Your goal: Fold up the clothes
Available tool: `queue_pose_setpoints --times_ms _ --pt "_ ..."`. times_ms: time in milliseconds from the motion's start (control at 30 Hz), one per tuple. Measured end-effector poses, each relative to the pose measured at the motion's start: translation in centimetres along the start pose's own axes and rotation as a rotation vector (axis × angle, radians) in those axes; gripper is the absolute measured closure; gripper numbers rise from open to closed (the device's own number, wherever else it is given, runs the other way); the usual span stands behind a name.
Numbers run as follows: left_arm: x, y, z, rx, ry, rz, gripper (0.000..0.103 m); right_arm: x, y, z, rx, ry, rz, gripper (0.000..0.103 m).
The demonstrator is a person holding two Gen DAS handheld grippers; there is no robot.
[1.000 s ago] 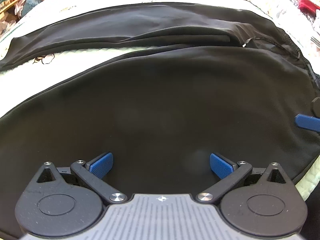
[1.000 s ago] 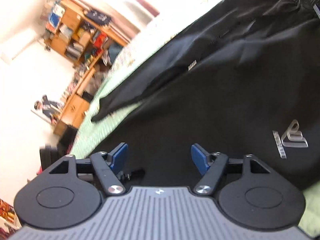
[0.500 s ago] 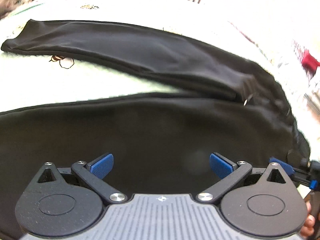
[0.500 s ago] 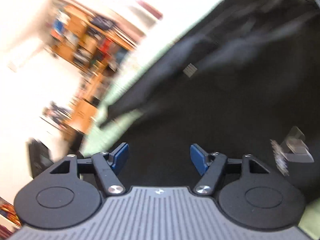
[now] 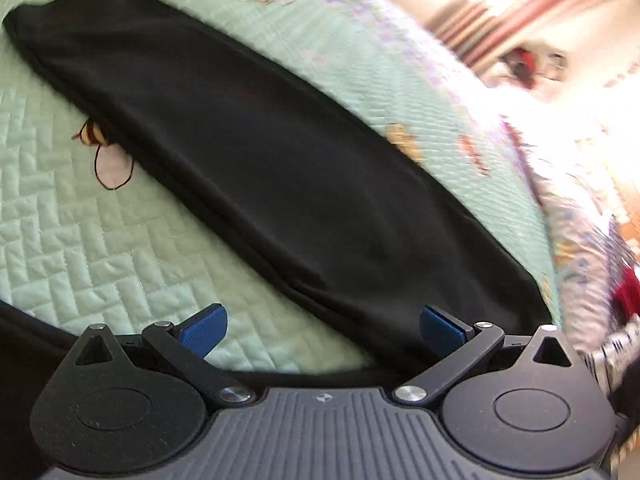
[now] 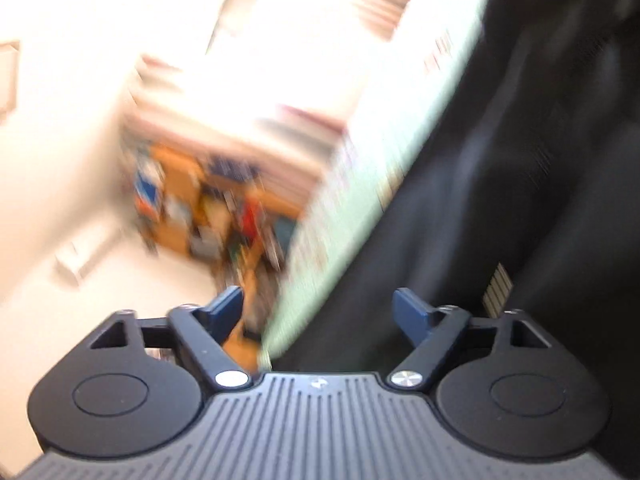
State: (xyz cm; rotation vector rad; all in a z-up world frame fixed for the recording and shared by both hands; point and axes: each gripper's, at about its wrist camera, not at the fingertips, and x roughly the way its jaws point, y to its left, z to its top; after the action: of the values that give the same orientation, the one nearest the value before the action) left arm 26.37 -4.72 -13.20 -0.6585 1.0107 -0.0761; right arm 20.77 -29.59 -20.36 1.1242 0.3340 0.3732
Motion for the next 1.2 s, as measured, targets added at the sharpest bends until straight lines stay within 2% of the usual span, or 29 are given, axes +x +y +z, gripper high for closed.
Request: queue_pose_setpoints --times_ms 67,100,233,367,467,567,600,633,700,800,900,1000,1100,1167,1200 --pt "1.5 0.4 0.6 -0.051 0.021 0.002 0.001 1.4 -0.6 -0.2 -0.028 -0.093 0.037 0.014" --pt "2.1 0.5 0.7 -0.061 0.025 0.000 0.001 1.7 -1.5 -0.6 -0.040 -0.105 0.041 0.014" --pt "4.5 0.5 1.1 -0.091 0.013 -0.012 0.001 2.2 -3.3 -0.4 -0.039 -0.084 0.072 0.013" --pt "6.0 0.0 1.4 -0.088 -0.028 -0.056 0.001 2.3 -2.9 -0.5 -0.084 -0.074 0.071 0.011" --pt "7.1 0.1 1.6 -0.115 -0.070 -0.055 0.002 1.7 -2.0 0.3 -0.099 -0.079 0.074 0.010" --pt "8.0 -0.3 2.5 -0.117 -0.110 -0.040 0.020 -0.1 -0.5 -0.1 -0.212 -0.060 0.114 0.009" --pt "8.3 -0.5 3.2 -0.108 -0.112 -0.025 0.032 -0.2 0.4 -0.6 -0.267 -0.046 0.141 0.009" --pt "8.6 -0.6 4.0 -0.099 -0.113 -0.013 0.039 -0.7 1.3 -0.9 -0.319 -0.024 0.175 0.009" --pt "9.0 -0.9 5.8 -0.075 -0.118 0.022 0.070 -1.7 2.3 -1.4 -0.346 0.017 0.210 0.009" --pt "9.1 -0.9 7.6 -0.077 -0.126 0.062 0.079 -2.1 2.2 -1.3 -0.345 0.039 0.130 0.007" --pt "9.2 -1.6 7.9 -0.041 -0.152 0.112 0.081 -0.9 1.5 -1.3 -0.300 0.143 0.064 0.007" --pt "8.7 -1.5 7.5 0.005 -0.170 0.158 0.081 -0.1 1.7 -2.5 -0.347 0.251 -0.003 0.007" --pt "8.6 -1.7 7.9 0.025 -0.151 0.167 0.079 0.0 2.6 -3.7 -0.404 0.302 -0.044 0.007" --pt "8.2 -1.6 8.0 0.030 -0.128 0.154 0.071 -0.8 3.1 -3.5 -0.404 0.302 -0.003 0.007" --pt "7.8 -1.3 7.8 0.027 -0.120 0.149 0.063 -1.6 3.4 -2.9 -0.391 0.276 0.024 0.007"
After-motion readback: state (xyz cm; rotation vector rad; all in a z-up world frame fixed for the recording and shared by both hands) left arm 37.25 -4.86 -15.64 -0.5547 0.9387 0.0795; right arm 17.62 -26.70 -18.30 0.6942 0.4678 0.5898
